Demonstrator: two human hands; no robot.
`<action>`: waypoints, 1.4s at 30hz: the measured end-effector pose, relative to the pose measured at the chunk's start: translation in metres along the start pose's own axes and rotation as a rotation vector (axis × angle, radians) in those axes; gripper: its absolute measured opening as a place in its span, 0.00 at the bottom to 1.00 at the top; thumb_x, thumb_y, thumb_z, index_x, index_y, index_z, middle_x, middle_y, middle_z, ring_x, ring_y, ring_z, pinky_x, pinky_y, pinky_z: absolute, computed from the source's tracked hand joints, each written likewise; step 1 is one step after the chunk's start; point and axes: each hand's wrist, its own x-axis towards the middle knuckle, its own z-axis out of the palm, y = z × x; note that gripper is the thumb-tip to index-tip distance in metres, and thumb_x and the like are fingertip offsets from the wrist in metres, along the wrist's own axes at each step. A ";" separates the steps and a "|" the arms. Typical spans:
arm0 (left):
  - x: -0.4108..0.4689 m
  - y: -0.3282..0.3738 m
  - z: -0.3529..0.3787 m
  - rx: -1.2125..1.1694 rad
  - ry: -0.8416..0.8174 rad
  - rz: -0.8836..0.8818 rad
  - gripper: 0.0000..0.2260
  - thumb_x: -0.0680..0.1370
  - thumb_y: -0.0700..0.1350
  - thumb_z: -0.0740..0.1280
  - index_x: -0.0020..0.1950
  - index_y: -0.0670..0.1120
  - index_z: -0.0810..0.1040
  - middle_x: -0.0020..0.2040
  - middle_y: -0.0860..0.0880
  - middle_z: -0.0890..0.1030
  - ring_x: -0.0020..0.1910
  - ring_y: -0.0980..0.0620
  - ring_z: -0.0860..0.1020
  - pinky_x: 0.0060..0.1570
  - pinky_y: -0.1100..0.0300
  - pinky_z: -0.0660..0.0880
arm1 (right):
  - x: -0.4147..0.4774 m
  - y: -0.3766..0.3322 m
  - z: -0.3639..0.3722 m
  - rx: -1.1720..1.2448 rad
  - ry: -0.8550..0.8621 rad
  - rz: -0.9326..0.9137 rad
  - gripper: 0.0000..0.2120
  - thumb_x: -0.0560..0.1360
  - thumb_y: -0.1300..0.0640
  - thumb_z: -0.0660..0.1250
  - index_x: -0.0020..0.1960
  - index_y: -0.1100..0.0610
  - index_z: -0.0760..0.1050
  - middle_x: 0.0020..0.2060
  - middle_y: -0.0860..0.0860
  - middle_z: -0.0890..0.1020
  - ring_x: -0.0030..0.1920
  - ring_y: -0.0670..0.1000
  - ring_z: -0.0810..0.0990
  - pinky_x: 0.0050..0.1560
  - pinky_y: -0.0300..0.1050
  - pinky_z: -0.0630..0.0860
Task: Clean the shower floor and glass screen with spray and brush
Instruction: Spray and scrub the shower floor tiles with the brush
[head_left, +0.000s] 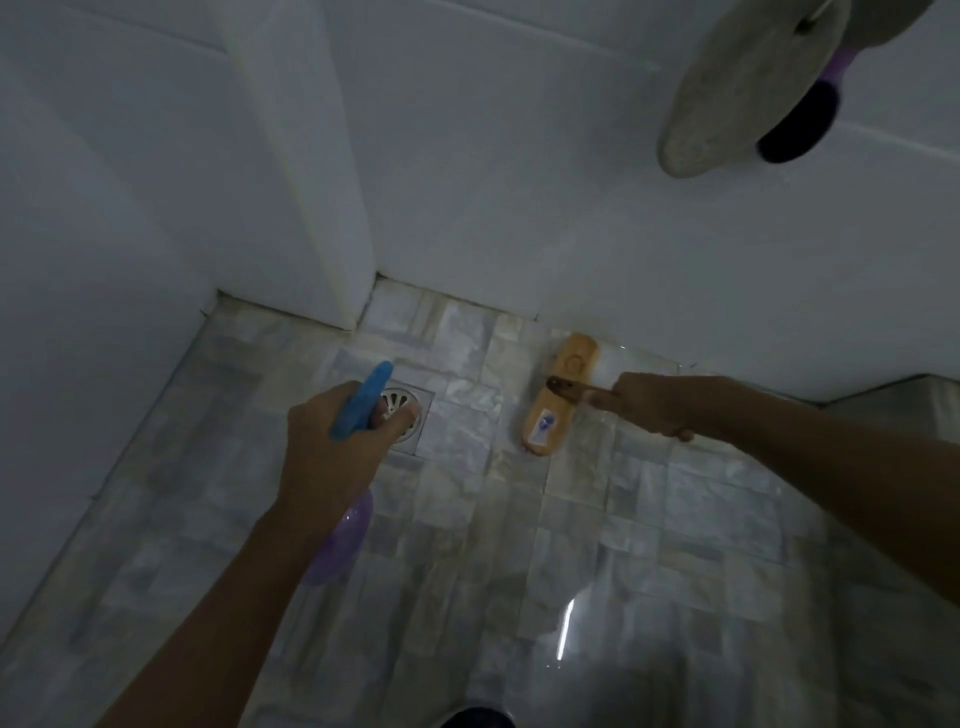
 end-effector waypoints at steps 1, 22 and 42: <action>-0.001 0.001 0.000 0.007 -0.009 0.002 0.13 0.71 0.43 0.79 0.35 0.38 0.77 0.29 0.42 0.78 0.29 0.41 0.77 0.34 0.45 0.78 | -0.006 -0.014 -0.004 -0.019 -0.021 -0.008 0.49 0.64 0.15 0.47 0.43 0.62 0.75 0.27 0.58 0.77 0.25 0.59 0.77 0.30 0.51 0.79; -0.006 -0.011 -0.030 0.004 0.047 -0.114 0.13 0.70 0.45 0.79 0.35 0.40 0.78 0.29 0.45 0.78 0.28 0.50 0.76 0.32 0.56 0.76 | 0.033 -0.071 -0.001 0.063 -0.023 -0.103 0.59 0.57 0.12 0.43 0.68 0.54 0.71 0.52 0.57 0.83 0.46 0.60 0.86 0.49 0.60 0.84; -0.003 0.055 0.115 0.101 -0.312 0.047 0.15 0.71 0.50 0.78 0.33 0.45 0.77 0.28 0.48 0.78 0.28 0.48 0.76 0.32 0.56 0.73 | -0.069 0.067 0.029 0.469 0.196 0.210 0.34 0.79 0.30 0.50 0.56 0.63 0.67 0.35 0.61 0.76 0.23 0.54 0.71 0.27 0.42 0.70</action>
